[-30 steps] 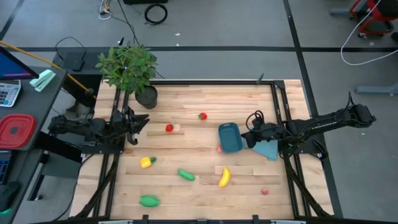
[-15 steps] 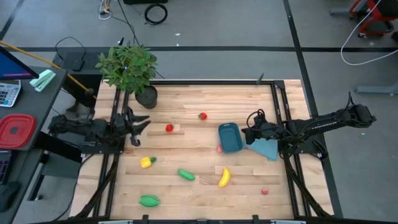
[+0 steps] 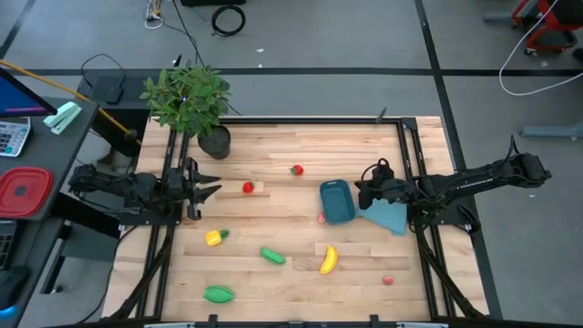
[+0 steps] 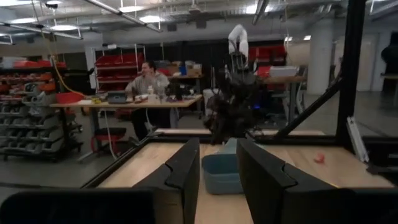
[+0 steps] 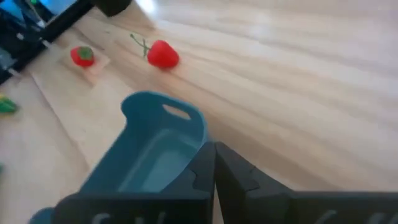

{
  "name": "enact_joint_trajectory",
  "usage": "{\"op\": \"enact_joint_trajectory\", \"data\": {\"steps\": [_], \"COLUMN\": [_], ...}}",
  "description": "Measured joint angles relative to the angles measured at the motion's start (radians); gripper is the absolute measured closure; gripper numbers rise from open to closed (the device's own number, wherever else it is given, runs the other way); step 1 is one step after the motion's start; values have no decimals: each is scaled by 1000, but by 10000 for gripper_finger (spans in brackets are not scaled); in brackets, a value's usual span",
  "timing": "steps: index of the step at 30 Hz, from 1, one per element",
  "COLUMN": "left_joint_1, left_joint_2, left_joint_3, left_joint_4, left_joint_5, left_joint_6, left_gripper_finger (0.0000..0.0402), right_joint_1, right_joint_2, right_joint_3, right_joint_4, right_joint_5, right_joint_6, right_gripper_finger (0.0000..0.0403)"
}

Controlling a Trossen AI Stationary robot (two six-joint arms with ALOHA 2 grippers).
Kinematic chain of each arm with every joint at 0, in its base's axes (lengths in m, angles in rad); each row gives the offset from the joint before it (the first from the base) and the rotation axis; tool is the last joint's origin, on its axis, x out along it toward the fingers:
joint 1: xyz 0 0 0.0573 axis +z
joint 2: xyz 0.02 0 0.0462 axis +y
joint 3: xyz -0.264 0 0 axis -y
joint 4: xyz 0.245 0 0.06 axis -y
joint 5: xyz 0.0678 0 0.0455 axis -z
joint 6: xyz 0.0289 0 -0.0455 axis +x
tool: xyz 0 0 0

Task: Pick and placing Produce into tupperware
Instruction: Put the left red strawberry into the blue bin

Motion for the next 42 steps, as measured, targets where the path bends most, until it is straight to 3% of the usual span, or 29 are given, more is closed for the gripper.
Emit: {"op": "enact_joint_trajectory", "data": {"steps": [6, 11, 14, 21, 25, 29, 36, 42], "left_joint_1": [1, 3, 3, 8, 38, 85, 167, 186], "left_joint_2": [110, 191, 229, 341, 440, 562, 759, 869], "left_joint_3": [53, 85, 100, 202, 302, 360, 365, 365], "left_joint_4": [-6, -3, -6, -171, -371, -470, -471, -449], "left_joint_5": [-62, -117, -118, -116, -117, -112, 7, 18], "left_joint_6": [38, 60, -38, -216, -323, -373, -516, -541], "left_gripper_finger": [227, 181, 168, 171, 170, 166, 173, 189], "right_joint_1": [0, -1, -10, -36, -37, -37, -37, -37], "right_joint_2": [-1, 0, 0, 5, 6, 8, 20, 24], "right_joint_3": [0, 23, 58, 176, 243, 290, 305, 305], "right_joint_4": [102, 101, 105, 105, 101, 101, 85, 73], "right_joint_5": [-18, -23, -24, -25, -25, -25, -25, -24], "right_joint_6": [-204, -246, -268, -331, -337, -368, -362, -367], "right_gripper_finger": [365, 310, 272, 204, 180, 165, 162, 164]}}
